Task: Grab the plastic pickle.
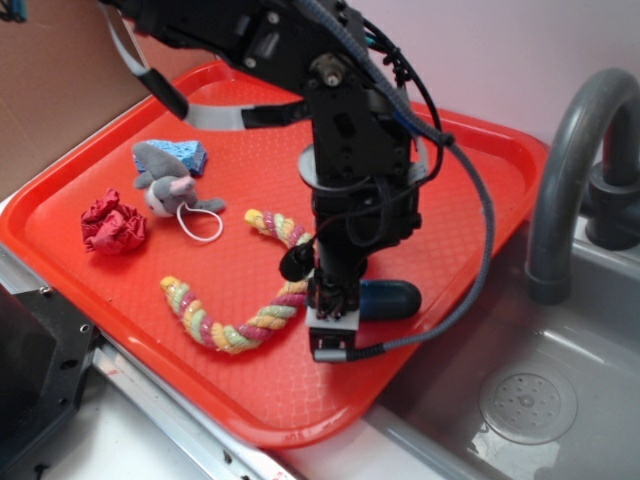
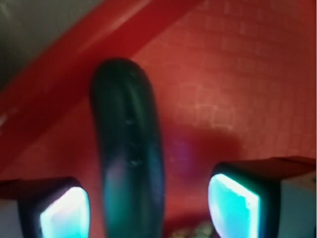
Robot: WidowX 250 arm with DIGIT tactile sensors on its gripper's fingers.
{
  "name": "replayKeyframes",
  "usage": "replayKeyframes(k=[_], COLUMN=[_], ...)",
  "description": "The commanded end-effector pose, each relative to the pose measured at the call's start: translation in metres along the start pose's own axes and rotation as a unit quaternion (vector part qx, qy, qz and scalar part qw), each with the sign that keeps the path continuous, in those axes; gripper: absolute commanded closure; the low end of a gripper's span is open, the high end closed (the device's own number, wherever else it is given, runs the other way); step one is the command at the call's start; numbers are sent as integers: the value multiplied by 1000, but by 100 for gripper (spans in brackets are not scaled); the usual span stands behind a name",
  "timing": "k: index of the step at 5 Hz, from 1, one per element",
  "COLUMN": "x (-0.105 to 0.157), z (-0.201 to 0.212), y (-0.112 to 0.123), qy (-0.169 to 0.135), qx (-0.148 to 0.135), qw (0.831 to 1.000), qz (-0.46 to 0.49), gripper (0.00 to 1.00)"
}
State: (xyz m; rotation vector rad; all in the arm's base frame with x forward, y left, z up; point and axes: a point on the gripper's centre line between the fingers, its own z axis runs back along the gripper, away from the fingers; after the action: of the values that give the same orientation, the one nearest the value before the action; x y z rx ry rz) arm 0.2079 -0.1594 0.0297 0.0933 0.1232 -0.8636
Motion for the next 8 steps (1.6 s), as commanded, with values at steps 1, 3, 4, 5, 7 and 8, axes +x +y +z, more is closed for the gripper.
replayKeyframes(k=[1, 3, 4, 5, 7, 8], x=[6, 19, 24, 7, -82, -131], z=[5, 8, 11, 39, 122, 150], y=[-10, -44, -58, -49, 11, 37], qy=[2, 23, 38, 31, -40, -95], qx=[0, 14, 16, 25, 15, -8], qw=[999, 998, 998, 998, 954, 906], qz=[-34, -56, -37, 45, 296, 413], gripper=[5, 100, 100, 100, 100, 100])
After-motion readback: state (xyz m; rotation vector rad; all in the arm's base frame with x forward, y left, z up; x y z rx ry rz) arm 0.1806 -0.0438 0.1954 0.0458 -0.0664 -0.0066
